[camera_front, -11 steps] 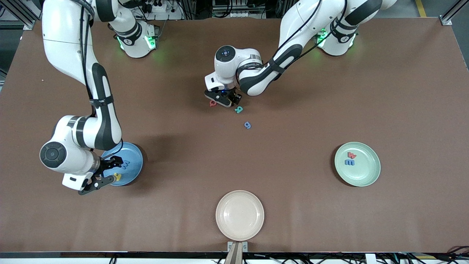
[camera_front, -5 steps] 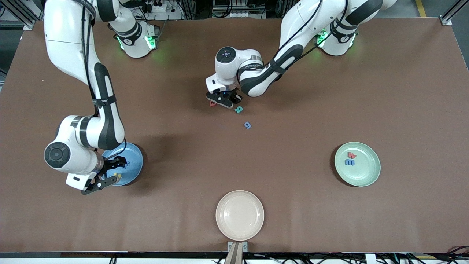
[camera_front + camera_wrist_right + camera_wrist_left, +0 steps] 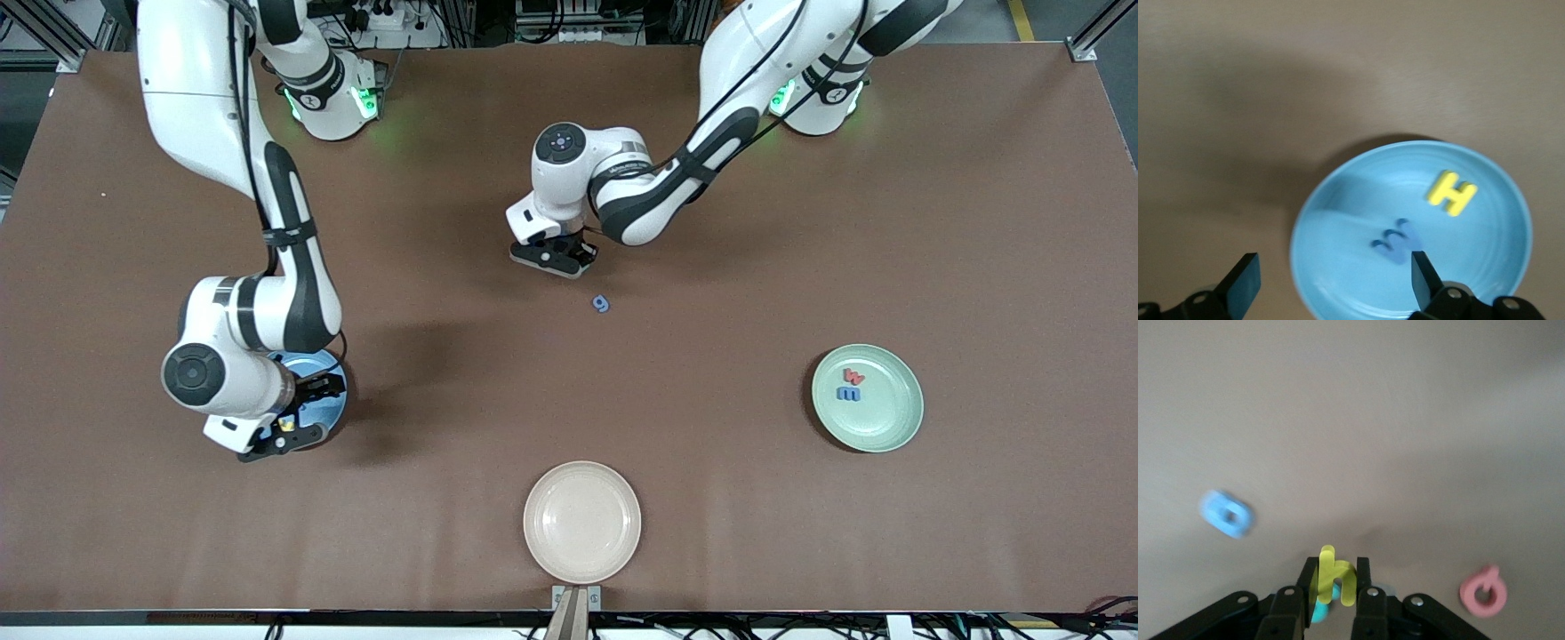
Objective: Sort uppercase to blue plate, lowercase to green plate
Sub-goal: 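Carry the yellow h to the green plate while the right gripper reaches letters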
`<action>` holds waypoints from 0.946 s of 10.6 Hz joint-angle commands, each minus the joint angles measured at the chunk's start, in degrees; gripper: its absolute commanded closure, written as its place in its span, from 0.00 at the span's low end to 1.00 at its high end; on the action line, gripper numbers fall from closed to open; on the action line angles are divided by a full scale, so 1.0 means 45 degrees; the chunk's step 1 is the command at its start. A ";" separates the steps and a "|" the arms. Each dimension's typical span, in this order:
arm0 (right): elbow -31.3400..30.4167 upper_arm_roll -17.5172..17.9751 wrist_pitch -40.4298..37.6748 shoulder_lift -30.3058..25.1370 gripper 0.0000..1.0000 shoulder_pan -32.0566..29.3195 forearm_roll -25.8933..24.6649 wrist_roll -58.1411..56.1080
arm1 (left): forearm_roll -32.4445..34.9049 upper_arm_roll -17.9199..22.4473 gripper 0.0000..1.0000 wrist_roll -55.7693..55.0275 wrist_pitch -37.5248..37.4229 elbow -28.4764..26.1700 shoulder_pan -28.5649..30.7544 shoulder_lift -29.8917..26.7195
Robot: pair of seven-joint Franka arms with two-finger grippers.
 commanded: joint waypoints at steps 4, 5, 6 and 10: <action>-0.0073 -0.0002 -0.1700 -0.0782 0.00 0.3003 0.0201 0.5886 | -0.0467 -0.0710 1.00 0.1583 -0.0365 -0.0374 0.3927 -0.2050; -0.0054 -0.0021 -0.1642 -0.0762 0.00 0.4039 0.0550 0.7858 | -0.0526 -0.1353 1.00 0.2133 -0.0365 -0.0393 0.5175 -0.2050; -0.0015 -0.0021 -0.1583 -0.0762 0.00 0.4765 0.1075 0.9231 | -0.0545 -0.1978 1.00 0.2777 -0.0423 -0.0393 0.6328 -0.2012; -0.0151 -0.0041 -0.0687 -0.0742 0.00 0.6429 0.1784 1.2460 | -0.0624 -0.2375 1.00 0.5764 -0.0639 -0.0393 0.9205 -0.1428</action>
